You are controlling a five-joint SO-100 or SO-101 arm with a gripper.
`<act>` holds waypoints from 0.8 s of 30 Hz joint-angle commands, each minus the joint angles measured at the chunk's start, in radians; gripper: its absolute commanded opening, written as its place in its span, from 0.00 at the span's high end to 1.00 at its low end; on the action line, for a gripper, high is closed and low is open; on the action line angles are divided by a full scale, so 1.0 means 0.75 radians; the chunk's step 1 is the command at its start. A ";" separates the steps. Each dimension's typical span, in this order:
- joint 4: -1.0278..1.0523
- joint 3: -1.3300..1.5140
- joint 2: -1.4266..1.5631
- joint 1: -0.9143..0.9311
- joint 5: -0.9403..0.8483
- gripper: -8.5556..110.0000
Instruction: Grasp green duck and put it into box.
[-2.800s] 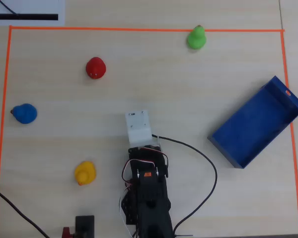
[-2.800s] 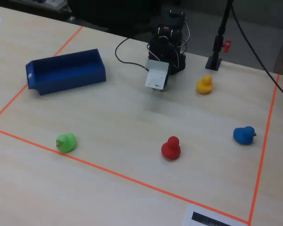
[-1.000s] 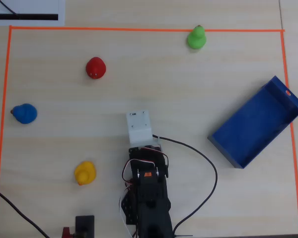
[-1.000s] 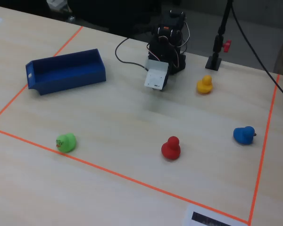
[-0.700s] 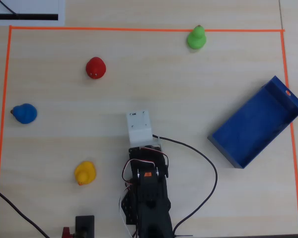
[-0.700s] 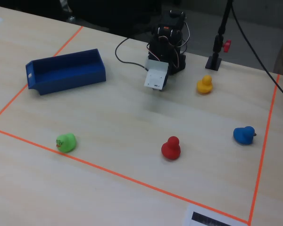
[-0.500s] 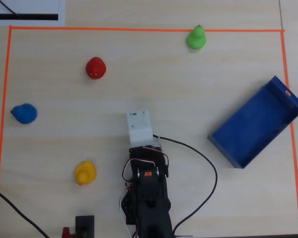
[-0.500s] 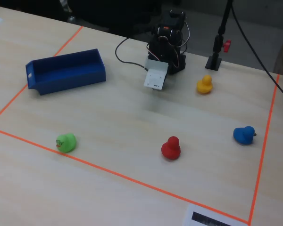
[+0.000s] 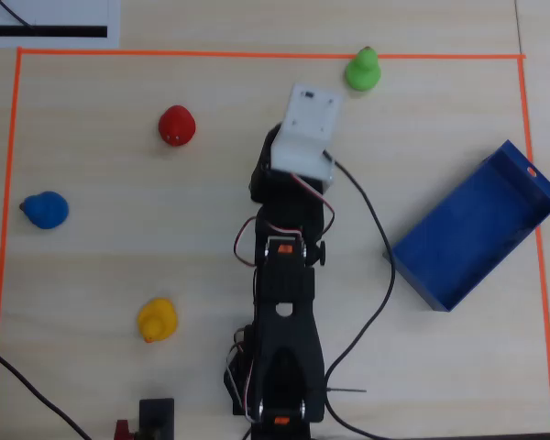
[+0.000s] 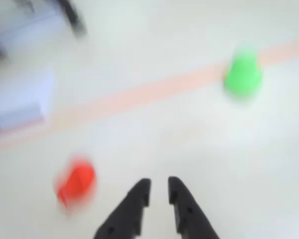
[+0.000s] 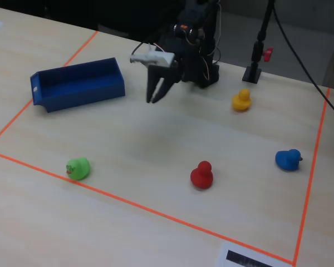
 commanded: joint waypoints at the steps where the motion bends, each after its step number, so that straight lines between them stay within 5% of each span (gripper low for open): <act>1: -0.241 -0.475 -0.368 0.074 0.027 0.84; 9: -0.380 -1.158 -1.066 0.225 0.027 0.77; 18: -0.818 -1.426 -1.632 0.325 -0.072 0.70; 24: -0.712 -1.565 -1.869 0.385 -0.141 0.56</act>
